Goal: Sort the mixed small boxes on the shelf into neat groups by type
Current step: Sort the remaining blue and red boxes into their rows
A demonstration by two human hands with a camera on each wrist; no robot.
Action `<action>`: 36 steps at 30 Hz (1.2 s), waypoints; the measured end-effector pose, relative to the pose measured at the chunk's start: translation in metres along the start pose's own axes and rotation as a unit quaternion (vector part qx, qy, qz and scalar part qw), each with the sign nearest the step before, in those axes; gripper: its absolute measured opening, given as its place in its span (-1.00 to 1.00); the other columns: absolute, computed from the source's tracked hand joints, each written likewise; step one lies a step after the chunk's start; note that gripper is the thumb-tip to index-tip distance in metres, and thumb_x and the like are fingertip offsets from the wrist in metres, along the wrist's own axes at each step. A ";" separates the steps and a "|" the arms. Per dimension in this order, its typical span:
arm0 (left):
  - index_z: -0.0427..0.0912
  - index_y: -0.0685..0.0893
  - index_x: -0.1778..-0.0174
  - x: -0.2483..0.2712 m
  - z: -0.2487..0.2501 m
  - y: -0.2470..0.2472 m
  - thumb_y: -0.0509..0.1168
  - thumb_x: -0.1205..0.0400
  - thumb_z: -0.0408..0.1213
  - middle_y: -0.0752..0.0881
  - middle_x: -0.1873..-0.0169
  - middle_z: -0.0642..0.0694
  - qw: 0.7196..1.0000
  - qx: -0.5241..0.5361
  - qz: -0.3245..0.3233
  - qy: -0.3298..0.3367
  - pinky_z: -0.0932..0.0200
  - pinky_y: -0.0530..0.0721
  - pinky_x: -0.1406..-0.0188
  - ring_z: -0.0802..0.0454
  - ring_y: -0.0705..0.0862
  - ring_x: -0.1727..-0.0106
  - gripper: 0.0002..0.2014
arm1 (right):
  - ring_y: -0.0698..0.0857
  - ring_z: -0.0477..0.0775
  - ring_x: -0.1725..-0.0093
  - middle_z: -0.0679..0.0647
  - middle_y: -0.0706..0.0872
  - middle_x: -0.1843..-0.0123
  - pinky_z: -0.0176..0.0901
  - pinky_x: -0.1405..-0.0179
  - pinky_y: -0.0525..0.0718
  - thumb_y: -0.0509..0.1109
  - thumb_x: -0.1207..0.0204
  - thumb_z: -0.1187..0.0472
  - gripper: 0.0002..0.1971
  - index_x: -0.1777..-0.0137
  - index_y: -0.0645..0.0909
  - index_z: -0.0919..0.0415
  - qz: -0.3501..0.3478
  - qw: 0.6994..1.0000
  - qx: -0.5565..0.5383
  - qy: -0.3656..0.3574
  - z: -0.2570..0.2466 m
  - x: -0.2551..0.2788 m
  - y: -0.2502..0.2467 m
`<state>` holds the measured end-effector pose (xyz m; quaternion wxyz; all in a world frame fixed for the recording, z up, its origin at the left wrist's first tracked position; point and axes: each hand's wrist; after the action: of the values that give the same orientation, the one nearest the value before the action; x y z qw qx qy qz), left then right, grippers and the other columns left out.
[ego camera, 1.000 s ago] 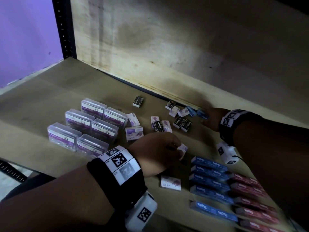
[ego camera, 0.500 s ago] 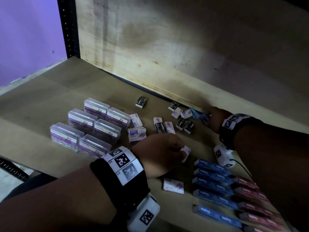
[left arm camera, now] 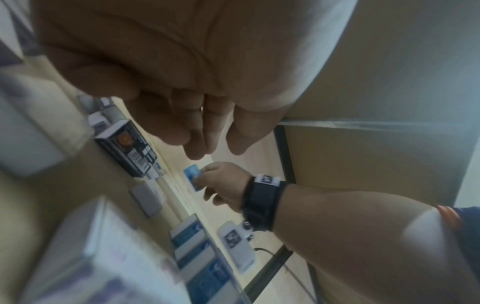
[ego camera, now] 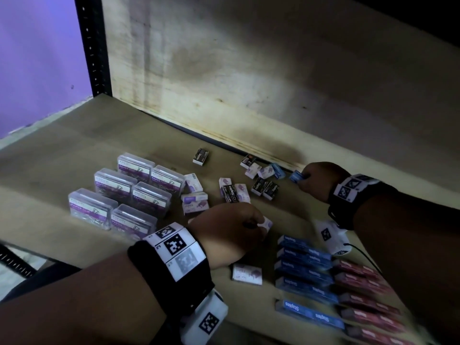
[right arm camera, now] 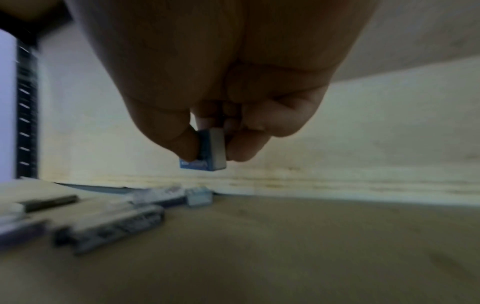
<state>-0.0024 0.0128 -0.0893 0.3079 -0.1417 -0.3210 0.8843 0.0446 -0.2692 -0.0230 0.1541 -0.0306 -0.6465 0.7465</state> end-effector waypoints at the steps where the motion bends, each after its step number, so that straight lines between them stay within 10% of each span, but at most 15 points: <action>1: 0.26 0.71 -0.09 0.001 0.001 0.000 0.33 -0.54 0.20 0.68 0.10 0.36 1.000 -0.003 -0.002 0.002 0.55 0.39 0.19 0.52 0.61 0.08 -0.74 | 0.59 0.05 0.40 0.15 0.67 0.35 -0.22 0.48 0.40 0.37 -0.56 0.03 -0.69 0.34 0.66 0.18 0.003 1.000 -0.006 -0.005 0.000 0.006 -0.004; 16: 0.32 0.66 -0.08 0.013 0.024 -0.003 0.27 -0.53 0.16 0.69 0.12 0.41 0.999 -0.044 -0.027 -0.015 0.54 0.43 0.25 0.57 0.58 0.06 -0.77 | 0.62 -0.20 0.28 -0.15 0.66 0.23 -0.12 0.25 0.59 0.38 -0.45 -0.23 -0.86 0.18 0.60 -0.24 -0.013 0.989 -0.128 -0.075 0.004 0.145 -0.031; 25: 0.33 0.68 -0.05 0.005 0.034 -0.006 0.24 -0.53 0.21 0.65 0.27 0.54 0.989 -0.137 -0.064 -0.009 0.53 0.43 0.29 0.69 0.55 0.17 -0.76 | 0.60 -0.16 0.32 -0.07 0.64 0.26 -0.08 0.32 0.60 0.12 -0.27 -0.33 -0.61 0.09 0.52 -0.10 0.009 0.982 -0.176 -0.065 0.017 0.207 -0.010; 30: 0.24 0.71 -0.01 -0.012 0.046 -0.013 0.17 -0.35 0.35 0.76 0.19 0.38 0.987 -0.140 -0.071 -0.012 0.15 0.68 0.07 0.44 0.69 0.14 -0.55 | 0.60 -0.18 0.23 -0.12 0.65 0.18 -0.07 0.22 0.64 0.26 -0.34 -0.25 -0.67 0.00 0.54 -0.12 -0.014 0.980 -0.188 -0.061 0.021 0.221 0.004; 36: 0.15 0.71 -0.11 -0.053 0.068 -0.019 0.37 -0.54 0.11 0.76 0.10 0.23 0.962 -0.253 -0.100 -0.002 0.25 0.59 0.02 0.20 0.71 0.00 -0.73 | 0.65 -0.13 0.13 -0.12 0.68 0.07 0.02 0.09 0.69 0.25 -0.30 -0.25 -0.59 -0.09 0.58 -0.11 -0.020 0.976 -0.210 -0.058 0.029 0.226 0.015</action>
<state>0.0170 -0.0422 -0.0224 0.3481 -0.1806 -0.5477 0.7391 -0.1804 -0.2376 0.0021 0.1209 -0.0061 -0.7973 0.5914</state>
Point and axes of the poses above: each hand's wrist, its own x-axis away from the middle knuckle, its own y-axis out of the palm, z = x × y
